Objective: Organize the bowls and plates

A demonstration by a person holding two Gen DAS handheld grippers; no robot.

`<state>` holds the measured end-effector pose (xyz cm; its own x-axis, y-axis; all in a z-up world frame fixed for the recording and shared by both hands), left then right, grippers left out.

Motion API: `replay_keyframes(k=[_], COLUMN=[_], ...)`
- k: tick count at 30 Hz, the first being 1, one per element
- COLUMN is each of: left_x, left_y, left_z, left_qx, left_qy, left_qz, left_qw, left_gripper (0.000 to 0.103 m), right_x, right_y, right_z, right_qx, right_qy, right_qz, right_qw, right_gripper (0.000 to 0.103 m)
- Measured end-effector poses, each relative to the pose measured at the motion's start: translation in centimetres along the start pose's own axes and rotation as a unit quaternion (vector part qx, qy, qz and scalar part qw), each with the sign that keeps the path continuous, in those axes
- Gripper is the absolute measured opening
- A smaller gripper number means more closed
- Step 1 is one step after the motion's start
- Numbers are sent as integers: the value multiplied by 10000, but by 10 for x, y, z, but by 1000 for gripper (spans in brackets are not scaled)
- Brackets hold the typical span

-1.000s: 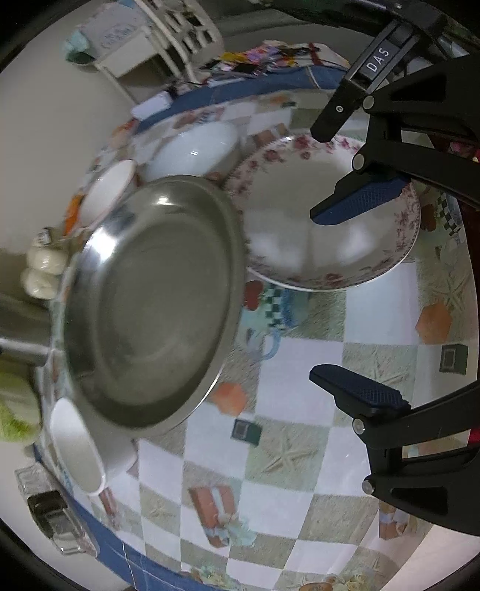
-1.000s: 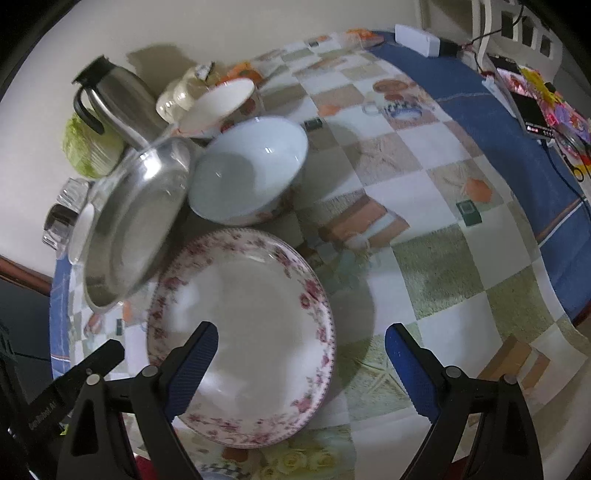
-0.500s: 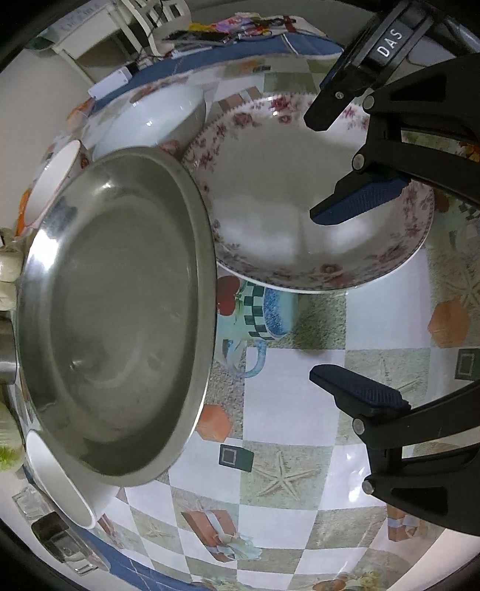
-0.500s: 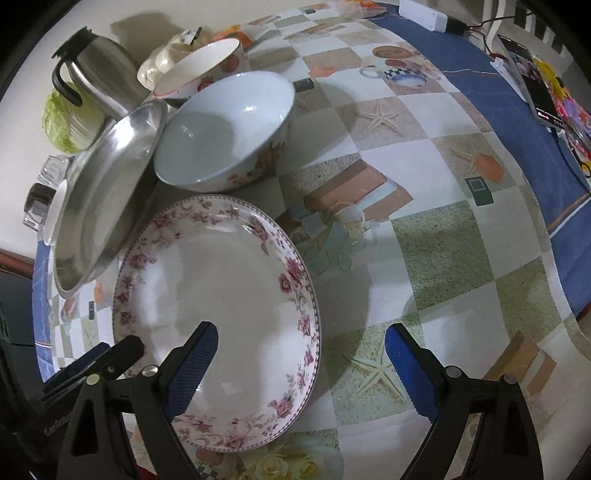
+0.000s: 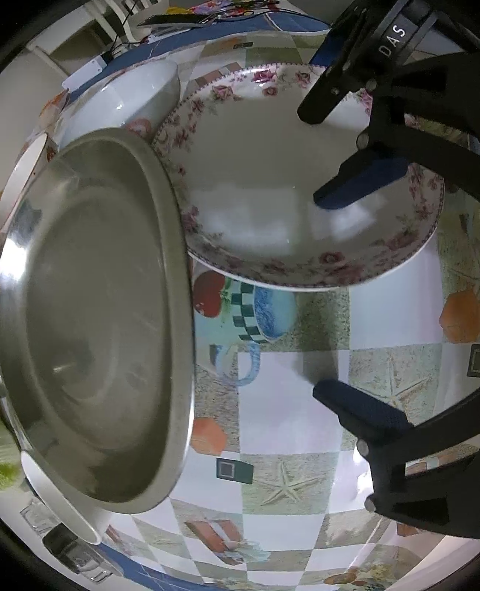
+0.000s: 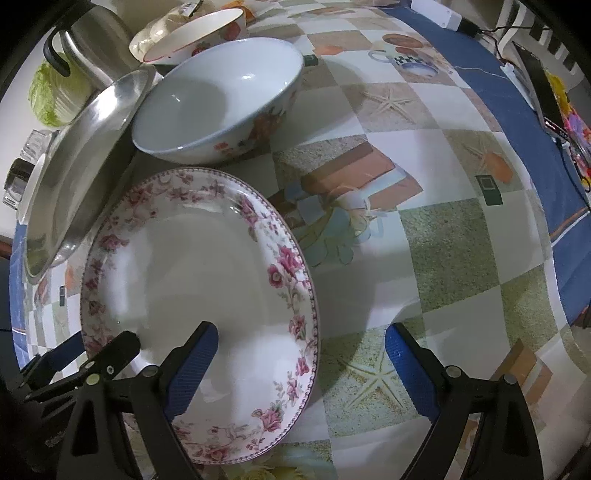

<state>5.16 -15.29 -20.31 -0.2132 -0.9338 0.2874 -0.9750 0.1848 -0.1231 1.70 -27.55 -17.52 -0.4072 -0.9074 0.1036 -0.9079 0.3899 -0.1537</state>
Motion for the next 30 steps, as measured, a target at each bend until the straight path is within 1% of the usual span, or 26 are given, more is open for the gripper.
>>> replay_keyframes(k=[4, 7, 8, 16, 19, 24, 28, 30], left_x=[1, -4, -5, -12, -12, -11, -13, -13], left_y=[0, 4, 7, 24, 31, 34, 37, 30], left_z=[2, 2, 1, -6, -6, -12, -13, -13], left_qx=[21, 76, 88, 321, 398, 594, 499, 452], left_qy=[7, 13, 0, -18, -21, -32, -24, -41], left_qz=[8, -22, -28, 51, 47, 11, 70, 87], left_qw=[10000, 10000, 10000, 9995, 9992, 9982, 9987, 9989], left_gripper=[97, 99, 102, 103, 103, 103, 103, 103], right_x=[-6, -3, -2, -5, -2, 3, 5, 4], right_y=[1, 4, 5, 1, 4, 16, 23, 26], right_z=[0, 8, 10, 14, 15, 12, 9, 8], right_qx=[13, -55, -98, -65, 119, 600, 648, 588], right_qy=[66, 104, 102, 93, 120, 168, 174, 158], right_qz=[-11, 64, 102, 140, 247, 475, 398, 335], right_qw=[10000, 9999, 9998, 9998, 9996, 9969, 9970, 9976], right_gripper=[95, 101, 103, 103, 103, 103, 103, 103])
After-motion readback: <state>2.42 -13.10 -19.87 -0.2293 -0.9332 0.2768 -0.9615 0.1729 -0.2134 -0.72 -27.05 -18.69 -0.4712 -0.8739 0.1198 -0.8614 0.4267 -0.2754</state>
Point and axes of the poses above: each gripper's, at about its wrist camera, not at the fingertips, and z roughly the way its jaws point, x to its right, y to its underside, the point moved 10 cm from there along z, roughly the way its jaws point, and after that the axes turned 12 degrees about y, right-handed, at the moved point
